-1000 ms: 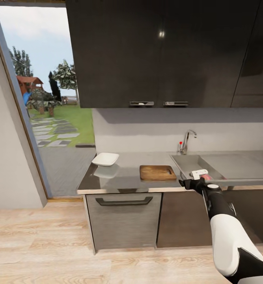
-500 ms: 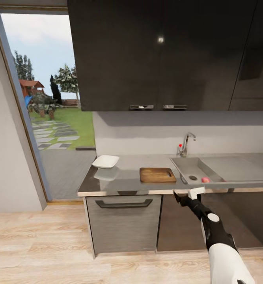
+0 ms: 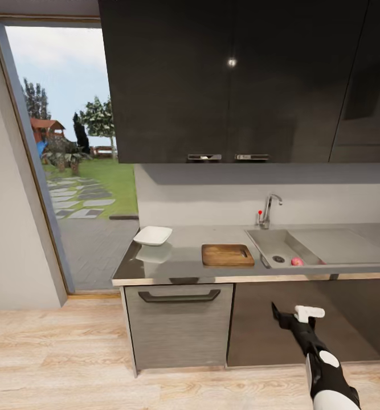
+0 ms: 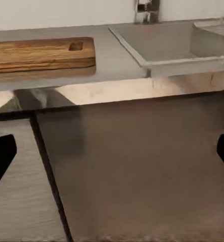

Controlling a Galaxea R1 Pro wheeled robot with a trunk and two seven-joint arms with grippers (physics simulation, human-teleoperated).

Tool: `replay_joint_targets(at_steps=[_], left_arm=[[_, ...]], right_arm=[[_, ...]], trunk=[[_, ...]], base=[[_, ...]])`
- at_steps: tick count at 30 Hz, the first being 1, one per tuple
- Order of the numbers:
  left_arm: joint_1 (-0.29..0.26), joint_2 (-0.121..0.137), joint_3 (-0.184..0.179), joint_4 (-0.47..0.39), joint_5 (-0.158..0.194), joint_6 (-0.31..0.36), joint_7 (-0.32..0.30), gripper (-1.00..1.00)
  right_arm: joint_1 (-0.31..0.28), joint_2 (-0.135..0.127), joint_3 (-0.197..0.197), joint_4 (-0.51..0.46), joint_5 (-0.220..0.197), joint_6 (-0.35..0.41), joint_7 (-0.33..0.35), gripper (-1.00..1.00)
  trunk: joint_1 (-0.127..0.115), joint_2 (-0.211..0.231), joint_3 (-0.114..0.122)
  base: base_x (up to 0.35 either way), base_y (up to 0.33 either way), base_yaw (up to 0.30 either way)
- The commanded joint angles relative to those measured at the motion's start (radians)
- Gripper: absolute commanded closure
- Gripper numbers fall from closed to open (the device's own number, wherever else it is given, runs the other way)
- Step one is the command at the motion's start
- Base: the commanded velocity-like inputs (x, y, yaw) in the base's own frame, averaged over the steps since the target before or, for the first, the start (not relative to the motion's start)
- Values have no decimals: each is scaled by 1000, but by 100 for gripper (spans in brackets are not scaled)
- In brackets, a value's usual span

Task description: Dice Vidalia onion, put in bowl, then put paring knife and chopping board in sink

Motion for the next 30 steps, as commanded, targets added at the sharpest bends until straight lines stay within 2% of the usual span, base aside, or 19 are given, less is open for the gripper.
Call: replay_joint_targets(at_steps=[1, 5, 6, 8, 10, 11, 13, 15, 19, 22, 25, 27, 28, 29, 30], left_arm=[[0, 0, 0, -1, 0, -2, 0, -100], [0, 1, 1, 0, 0, -2, 0, -100], [0, 0, 1, 0, 0, -2, 0, -100], [0, 0, 1, 0, 0, -2, 0, -100], [0, 0, 1, 0, 0, -2, 0, -100], [0, 0, 0, 0, 0, -2, 0, -100], [0, 0, 0, 0, 0, -2, 0, -100], [0, 0, 0, 0, 0, -2, 0, -100], [0, 1, 0, 0, 0, -2, 0, -100], [0, 1, 0, -1, 0, -2, 0, -100], [0, 1, 0, -1, 0, -2, 0, -100], [0, 1, 0, -1, 0, -2, 0, -100], [0, 0, 0, -1, 0, -2, 0, -100], [0, 0, 0, -1, 0, -2, 0, -100], [0, 0, 0, -1, 0, -2, 0, -100]], right_arm=[[-2, 0, -15, -1, 9, 3, -8, -100], [0, -13, -34, -1, 5, 55, -136, -100], [-1, -16, -36, -1, -2, 72, -188, -100], [-2, -18, -37, -1, -15, 86, -240, -100], [-4, -19, -38, 0, -51, 102, -307, -100], [-5, -19, -38, 0, -84, 108, -339, -100], [-6, -17, -33, 3, -130, 114, -367, -100], [-6, -15, -22, 7, -149, 114, -377, -100], [-6, -11, 38, 31, -175, 110, -387, -100], [-6, -16, 57, 85, -175, 102, -388, -100], [-5, -35, 64, 165, -156, 78, -389, -100], [-3, -72, 68, 233, -121, 48, -389, -100], [-1, -103, 69, 287, -90, 25, -389, -100], [-1, -119, 69, 319, -73, 13, -389, -100], [1, -151, 70, 388, -41, -13, -391, -100]], trunk=[[0, -1, -1], [0, -1, -1], [0, -1, -1], [0, -1, -1], [0, -1, -1], [0, -1, -1], [0, -1, -1], [0, -1, -1], [0, -1, -1], [0, -1, -1], [0, -1, -1], [0, -1, -1], [0, -1, -1], [0, -1, -1], [0, -1, -1]], base=[[0, 0, 0], [0, 0, 0], [0, 0, 0], [0, 0, 0], [0, 0, 0], [0, 0, 0], [0, 0, 0], [0, 0, 0], [0, 0, 0], [0, 0, 0], [0, 0, 0], [0, 0, 0], [0, 0, 0], [0, 0, 0], [0, 0, 0]])
